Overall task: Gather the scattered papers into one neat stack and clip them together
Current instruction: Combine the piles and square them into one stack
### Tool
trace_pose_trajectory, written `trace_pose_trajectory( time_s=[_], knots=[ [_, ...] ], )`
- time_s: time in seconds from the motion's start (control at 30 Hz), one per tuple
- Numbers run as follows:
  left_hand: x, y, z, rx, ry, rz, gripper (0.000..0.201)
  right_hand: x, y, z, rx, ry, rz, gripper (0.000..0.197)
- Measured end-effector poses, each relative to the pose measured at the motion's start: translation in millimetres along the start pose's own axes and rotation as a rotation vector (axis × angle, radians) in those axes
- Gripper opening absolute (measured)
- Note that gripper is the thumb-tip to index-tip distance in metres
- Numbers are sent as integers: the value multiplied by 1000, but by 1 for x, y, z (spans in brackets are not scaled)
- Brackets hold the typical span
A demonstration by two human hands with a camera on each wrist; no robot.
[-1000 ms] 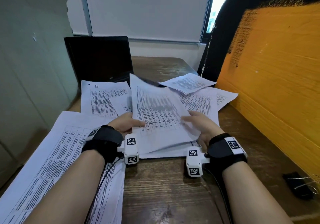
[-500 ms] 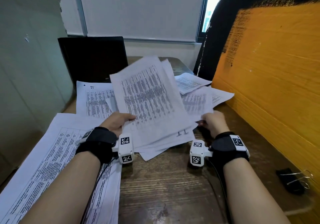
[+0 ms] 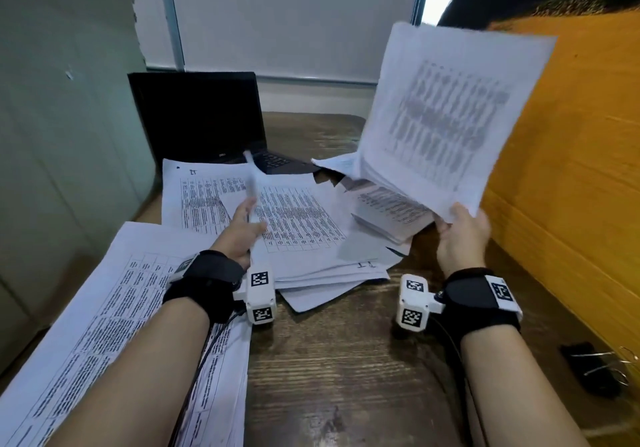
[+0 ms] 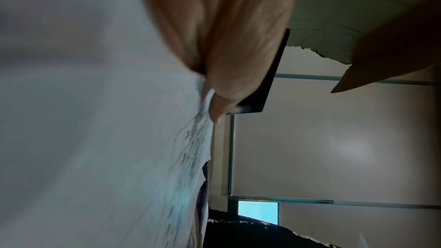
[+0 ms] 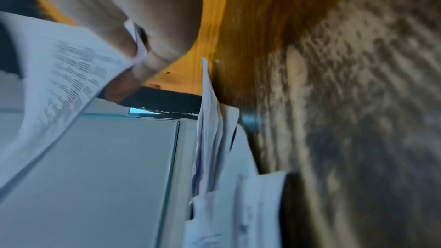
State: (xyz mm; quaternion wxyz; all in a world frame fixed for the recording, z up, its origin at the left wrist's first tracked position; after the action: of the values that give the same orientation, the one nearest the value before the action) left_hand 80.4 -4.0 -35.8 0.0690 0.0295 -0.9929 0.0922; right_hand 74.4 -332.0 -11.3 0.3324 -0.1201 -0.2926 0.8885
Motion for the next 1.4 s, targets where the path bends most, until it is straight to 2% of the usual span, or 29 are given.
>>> trace_pose_trajectory(
  time_s=[0.07, 0.17, 0.27, 0.33, 0.47, 0.5, 0.53, 0.63, 0.67, 0.7, 0.77, 0.83, 0.9, 0.97, 1.03, 1.1, 1.2, 1.27, 1.33, 1.4],
  knots=[
    [2, -1, 1, 3, 32, -6, 61, 9, -11, -8, 97, -84, 171, 37],
    [2, -1, -1, 20, 13, -81, 57, 19, -18, -24, 197, -250, 339, 41],
    [7, -7, -2, -31, 27, -44, 43, 32, -23, -33, 381, -456, 477, 32],
    [11, -11, -3, -15, 29, 6, 38, 41, -23, -36, 516, -507, 551, 24],
    [6, -10, 0, -49, 68, 36, 42, 56, -30, -44, 597, -583, 737, 22],
    [2, -8, 2, -80, 55, 29, 44, 50, -31, -46, 605, -537, 699, 22],
    [-2, -4, 3, -85, 43, 1, 49, 39, -28, -46, 629, -444, 586, 24],
    [-5, 7, 1, 11, 17, -109, 52, -3, 1, -35, 701, -169, 49, 41],
    [-5, 11, 1, 46, 10, -153, 49, -12, 9, -31, 684, -155, -39, 44],
    [-4, 13, 0, 77, 5, -173, 45, -17, 12, -31, 632, -187, -37, 43],
    [-4, 13, 3, 114, 5, -178, 46, -15, 9, -36, 497, -298, 144, 49],
    [-1, 10, 4, 193, 25, -149, 62, -6, 0, -41, 382, -401, 285, 62],
    [-1, 11, 4, 250, 32, -159, 72, -1, -8, -46, 318, -476, 368, 64],
    [-4, 11, 5, 217, 22, -150, 61, 0, -8, -53, 284, -524, 390, 56],
    [-6, 10, 6, 174, 27, -138, 49, -1, -7, -56, 252, -546, 386, 38],
    [-6, 8, 6, 155, 30, -106, 47, -4, -6, -52, 224, -526, 383, 20],
    [-3, 3, 4, 101, 28, -53, 52, -10, 3, -26, 53, -432, 294, 8],
    [-3, 4, 4, 69, 23, -63, 51, -19, 18, -9, -85, -334, 112, 3],
    [-6, 6, 3, 66, 23, -77, 47, -27, 37, -5, -64, -291, -106, 13],
    [-7, 5, 4, 56, 35, -44, 46, -30, 44, -14, 77, -295, -167, 29]
  ],
)
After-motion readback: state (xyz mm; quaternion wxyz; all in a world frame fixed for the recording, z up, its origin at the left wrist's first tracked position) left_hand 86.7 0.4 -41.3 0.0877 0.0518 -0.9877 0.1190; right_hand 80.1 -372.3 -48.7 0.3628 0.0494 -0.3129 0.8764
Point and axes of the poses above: each hand's wrist, its own x-axis away from the middle knuckle, its own y-axis out of the back of the hand, z = x × y, the point moved 3 cm from there along -x, towards the middle knuckle, and after that the axes turned 2 degrees about x, right-handed, at the moved point
